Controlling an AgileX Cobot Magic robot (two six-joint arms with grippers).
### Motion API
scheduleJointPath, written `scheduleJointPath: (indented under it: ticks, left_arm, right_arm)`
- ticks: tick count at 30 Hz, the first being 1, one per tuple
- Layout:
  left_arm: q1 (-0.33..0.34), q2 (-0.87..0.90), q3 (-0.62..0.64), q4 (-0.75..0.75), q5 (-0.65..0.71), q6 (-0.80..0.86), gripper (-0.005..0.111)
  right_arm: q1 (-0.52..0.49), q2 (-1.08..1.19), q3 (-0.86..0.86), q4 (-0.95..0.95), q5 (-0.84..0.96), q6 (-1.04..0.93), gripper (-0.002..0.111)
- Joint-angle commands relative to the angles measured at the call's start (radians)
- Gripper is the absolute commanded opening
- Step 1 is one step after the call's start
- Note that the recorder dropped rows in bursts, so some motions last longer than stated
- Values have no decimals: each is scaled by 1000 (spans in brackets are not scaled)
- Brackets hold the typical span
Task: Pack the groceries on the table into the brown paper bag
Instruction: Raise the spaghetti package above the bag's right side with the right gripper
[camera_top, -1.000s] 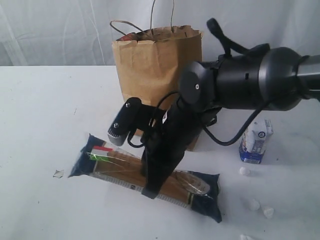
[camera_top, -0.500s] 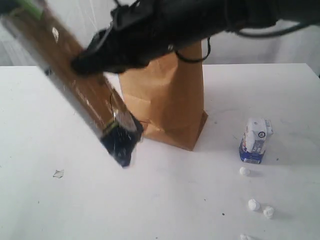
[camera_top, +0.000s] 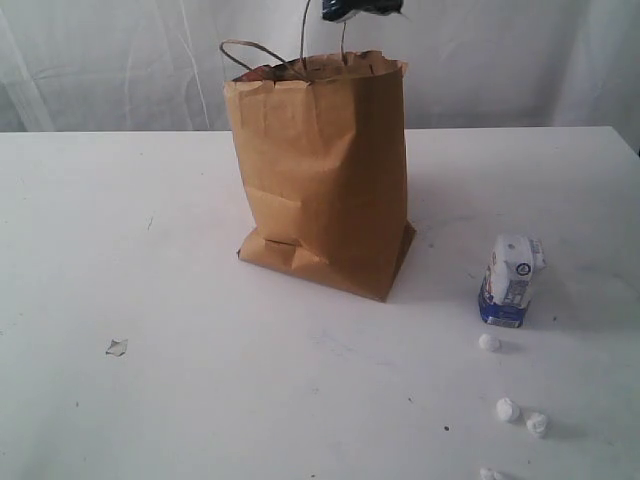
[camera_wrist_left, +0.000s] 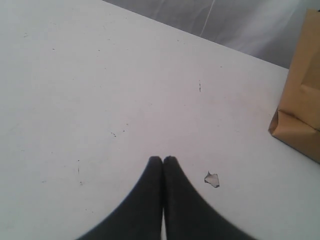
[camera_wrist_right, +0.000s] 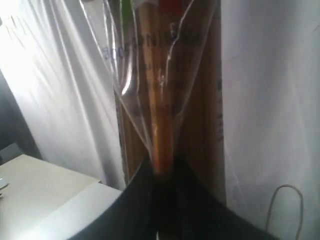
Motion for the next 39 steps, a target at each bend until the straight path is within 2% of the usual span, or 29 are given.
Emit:
scheduleJointPath:
  ticks: [1, 12, 14, 18, 20, 24, 30, 39]
  left_arm:
    - [-7, 2, 3, -12, 4, 6, 0]
    - [-7, 2, 3, -12, 4, 6, 0]
    - [-7, 2, 3, -12, 4, 6, 0]
    - [-7, 2, 3, -12, 4, 6, 0]
    - [-7, 2, 3, -12, 4, 6, 0]
    - [-7, 2, 3, -12, 4, 6, 0]
    - [-7, 2, 3, -12, 4, 6, 0]
    - [-7, 2, 3, -12, 4, 6, 0]
  right_arm:
    - [-72, -18, -15, 68, -21, 19, 0]
    - [-88, 69, -12, 68, 77, 21, 0]
    - [-88, 69, -12, 68, 55, 19, 0]
    - [-92, 73, -12, 68, -107, -33, 0]
    - [-108, 85, -12, 68, -114, -66, 0]
    - [-158, 152, -32, 68, 23, -96, 0]
    - [-175, 238, -62, 68, 262, -94, 0]
    - [-174, 204, -64, 68, 282, -94, 0]
